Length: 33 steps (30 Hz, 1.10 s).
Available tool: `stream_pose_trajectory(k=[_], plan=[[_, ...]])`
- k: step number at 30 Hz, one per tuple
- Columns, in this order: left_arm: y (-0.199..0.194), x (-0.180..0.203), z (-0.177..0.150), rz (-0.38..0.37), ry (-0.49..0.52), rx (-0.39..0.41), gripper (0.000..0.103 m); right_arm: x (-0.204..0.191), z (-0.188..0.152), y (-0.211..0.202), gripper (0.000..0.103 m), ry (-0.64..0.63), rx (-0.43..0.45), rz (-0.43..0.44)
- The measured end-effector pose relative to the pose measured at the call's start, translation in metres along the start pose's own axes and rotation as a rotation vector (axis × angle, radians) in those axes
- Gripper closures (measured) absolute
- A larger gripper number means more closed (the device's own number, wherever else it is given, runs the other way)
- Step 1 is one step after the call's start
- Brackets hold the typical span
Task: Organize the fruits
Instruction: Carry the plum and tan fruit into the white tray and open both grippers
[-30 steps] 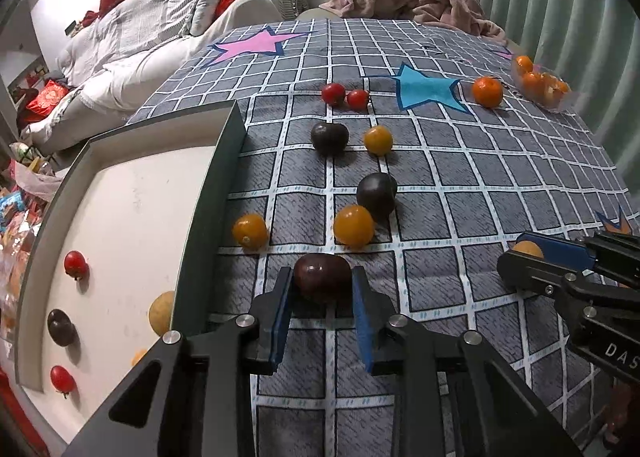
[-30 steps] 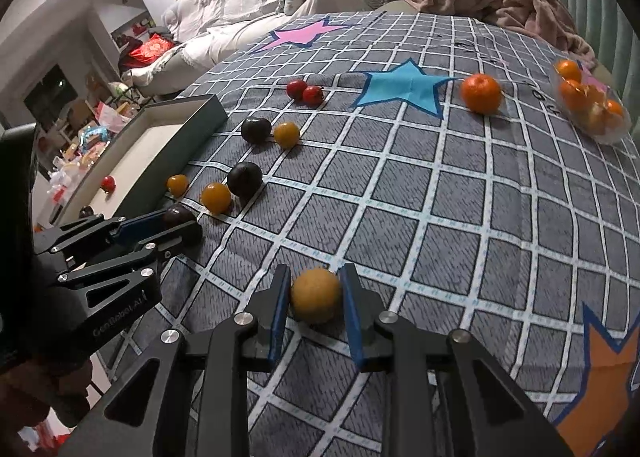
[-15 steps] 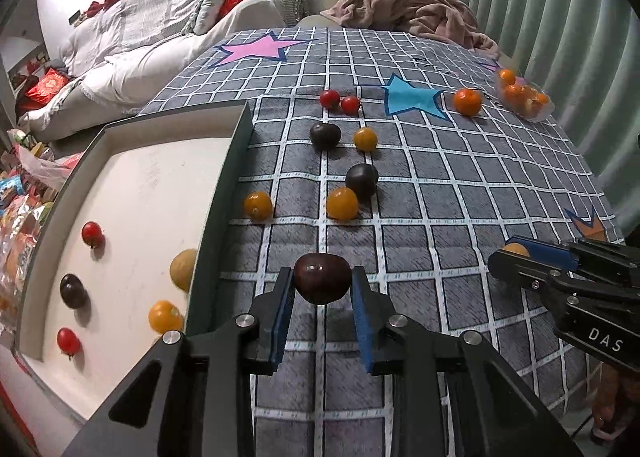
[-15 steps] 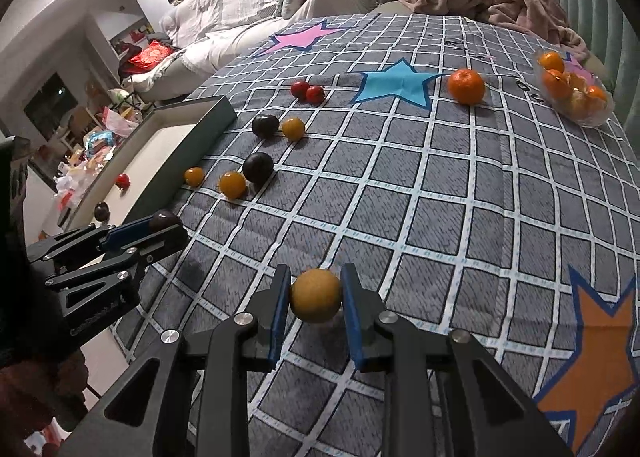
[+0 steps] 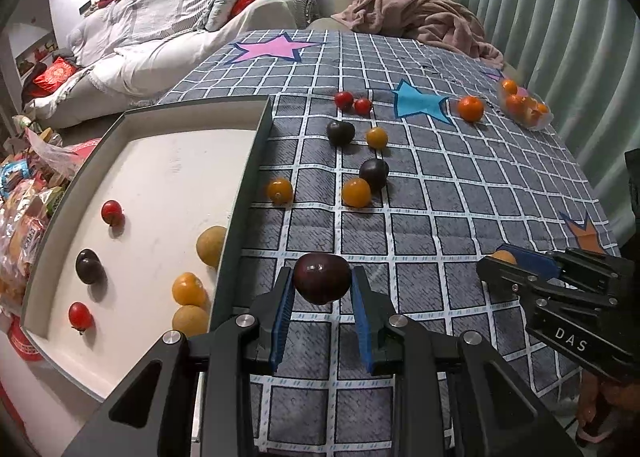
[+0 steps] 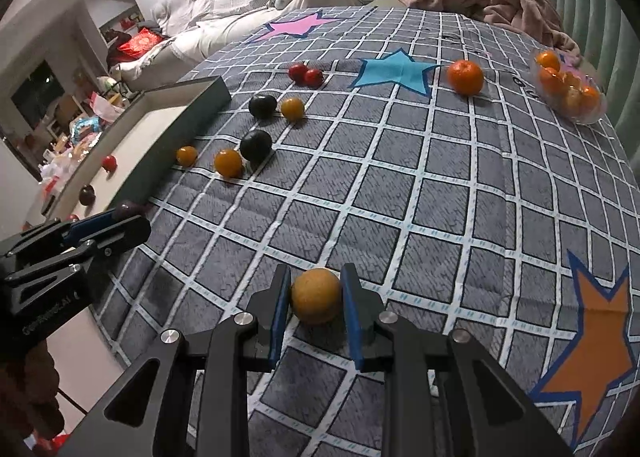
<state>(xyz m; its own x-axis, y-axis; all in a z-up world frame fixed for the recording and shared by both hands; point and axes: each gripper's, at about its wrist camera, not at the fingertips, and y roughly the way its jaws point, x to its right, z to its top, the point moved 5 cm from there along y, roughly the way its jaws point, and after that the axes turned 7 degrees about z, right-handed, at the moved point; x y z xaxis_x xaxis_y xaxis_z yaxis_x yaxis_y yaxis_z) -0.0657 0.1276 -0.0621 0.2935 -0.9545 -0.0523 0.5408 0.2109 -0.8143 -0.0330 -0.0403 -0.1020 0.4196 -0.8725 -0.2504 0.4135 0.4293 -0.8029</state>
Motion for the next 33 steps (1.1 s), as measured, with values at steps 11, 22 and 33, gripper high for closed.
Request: stream_pose_trajectory(k=[11,22,33], plan=[[-0.022,-0.022,0.004,-0.022,-0.033,0.046,0.073,-0.036,0.018,-0.027,0.075,-0.054,0.042,0.022],[-0.039,-0.088,0.011,0.017,-0.107,0.086,0.073,-0.098,0.047,-0.029,0.075,-0.145,0.049,0.093],[-0.029,-0.156,0.044,0.098,-0.164,0.083,0.073,-0.156,0.083,0.003,0.075,-0.232,0.012,0.152]])
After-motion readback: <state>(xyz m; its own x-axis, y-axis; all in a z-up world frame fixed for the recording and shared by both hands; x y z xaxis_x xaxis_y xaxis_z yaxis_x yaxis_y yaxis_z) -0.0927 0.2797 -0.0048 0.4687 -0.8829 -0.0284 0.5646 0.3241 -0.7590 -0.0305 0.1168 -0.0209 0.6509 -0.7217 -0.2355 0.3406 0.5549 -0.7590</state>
